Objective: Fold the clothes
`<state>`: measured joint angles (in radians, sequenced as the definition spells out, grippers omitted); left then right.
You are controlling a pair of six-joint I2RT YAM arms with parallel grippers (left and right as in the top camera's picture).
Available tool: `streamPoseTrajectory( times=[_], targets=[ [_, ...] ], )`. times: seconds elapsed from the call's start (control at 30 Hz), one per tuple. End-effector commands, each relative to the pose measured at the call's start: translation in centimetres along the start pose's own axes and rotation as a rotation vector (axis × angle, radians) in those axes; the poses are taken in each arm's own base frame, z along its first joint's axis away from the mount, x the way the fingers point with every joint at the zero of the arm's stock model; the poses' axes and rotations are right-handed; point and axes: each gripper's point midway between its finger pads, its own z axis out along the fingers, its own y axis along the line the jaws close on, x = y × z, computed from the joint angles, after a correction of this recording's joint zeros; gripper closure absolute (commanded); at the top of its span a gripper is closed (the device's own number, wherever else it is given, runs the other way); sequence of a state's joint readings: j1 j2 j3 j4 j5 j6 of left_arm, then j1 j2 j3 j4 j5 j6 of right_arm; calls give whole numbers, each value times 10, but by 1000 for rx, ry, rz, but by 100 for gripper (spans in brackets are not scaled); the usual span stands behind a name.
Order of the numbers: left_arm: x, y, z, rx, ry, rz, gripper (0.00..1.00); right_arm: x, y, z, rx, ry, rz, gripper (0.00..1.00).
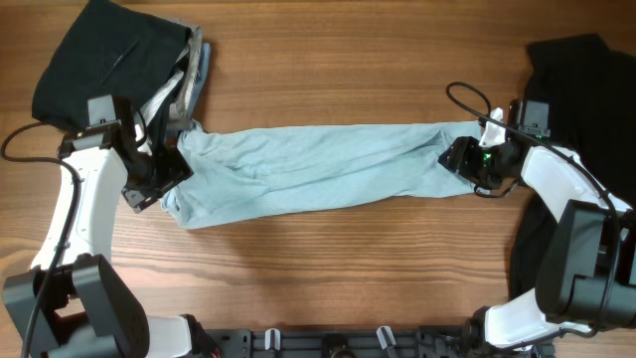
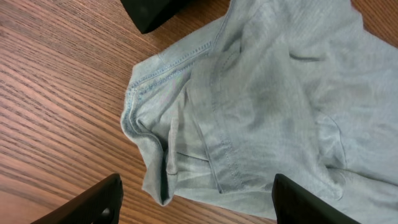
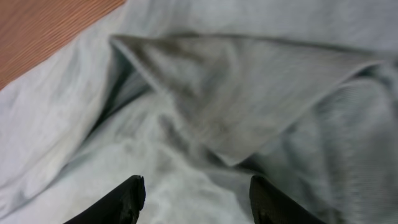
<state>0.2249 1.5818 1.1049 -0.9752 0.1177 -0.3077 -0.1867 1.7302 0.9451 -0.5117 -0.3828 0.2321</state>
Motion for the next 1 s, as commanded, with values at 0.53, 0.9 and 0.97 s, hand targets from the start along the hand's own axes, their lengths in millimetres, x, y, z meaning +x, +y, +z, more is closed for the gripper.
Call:
streamPoseTrajectory(
  times=[0.53, 0.9, 0.97],
  targets=[
    [-8, -5, -7, 24, -39, 17, 22, -91, -22, -33, 29, -373, 91, 77],
    [15, -38, -11, 223, 60, 162, 27, -50, 21, -42, -267, -177, 123, 54],
    [20, -38, -11, 219, 75, 192, 27, -21, 5, -29, -151, -68, 184, 34]
  ],
)
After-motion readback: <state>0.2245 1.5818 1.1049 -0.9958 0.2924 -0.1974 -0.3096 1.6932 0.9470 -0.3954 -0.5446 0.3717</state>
